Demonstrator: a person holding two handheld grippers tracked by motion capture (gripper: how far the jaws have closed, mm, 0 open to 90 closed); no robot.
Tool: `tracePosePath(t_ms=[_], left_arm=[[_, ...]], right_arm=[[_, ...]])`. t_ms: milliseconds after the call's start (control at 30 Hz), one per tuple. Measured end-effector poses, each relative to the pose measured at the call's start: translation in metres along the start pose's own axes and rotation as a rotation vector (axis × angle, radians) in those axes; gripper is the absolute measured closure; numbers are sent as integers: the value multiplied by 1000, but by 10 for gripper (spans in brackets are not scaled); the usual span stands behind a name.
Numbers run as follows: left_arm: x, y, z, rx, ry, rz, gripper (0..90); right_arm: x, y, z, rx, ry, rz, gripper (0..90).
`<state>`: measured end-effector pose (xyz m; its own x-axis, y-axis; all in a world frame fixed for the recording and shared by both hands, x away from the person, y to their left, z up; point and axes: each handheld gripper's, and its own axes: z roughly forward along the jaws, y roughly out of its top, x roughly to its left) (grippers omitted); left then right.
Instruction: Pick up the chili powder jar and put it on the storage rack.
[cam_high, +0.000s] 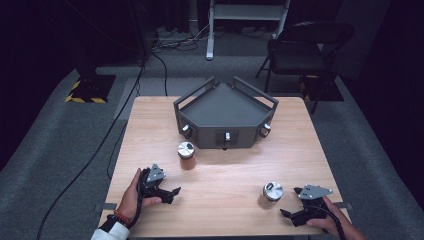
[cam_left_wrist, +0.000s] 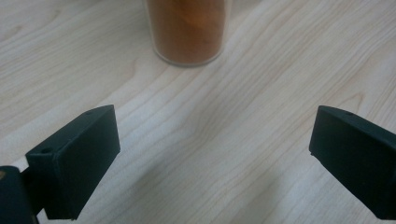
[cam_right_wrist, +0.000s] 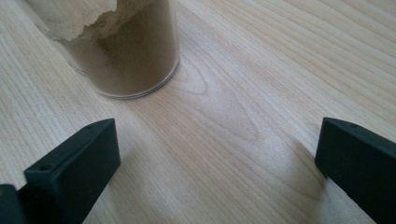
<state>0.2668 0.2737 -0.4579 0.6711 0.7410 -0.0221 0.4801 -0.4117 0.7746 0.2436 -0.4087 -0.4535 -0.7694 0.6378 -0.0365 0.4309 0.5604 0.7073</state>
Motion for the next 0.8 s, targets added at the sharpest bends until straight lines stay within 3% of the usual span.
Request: tracePosePath(t_ms=[367, 800], left_arm=[[1, 10, -6, -24, 10, 3, 14], [2, 26, -1, -53, 0, 2, 13]], right_arm=[[1, 0, 0, -1, -4, 4, 0], [1, -1, 0, -3, -4, 4, 0]])
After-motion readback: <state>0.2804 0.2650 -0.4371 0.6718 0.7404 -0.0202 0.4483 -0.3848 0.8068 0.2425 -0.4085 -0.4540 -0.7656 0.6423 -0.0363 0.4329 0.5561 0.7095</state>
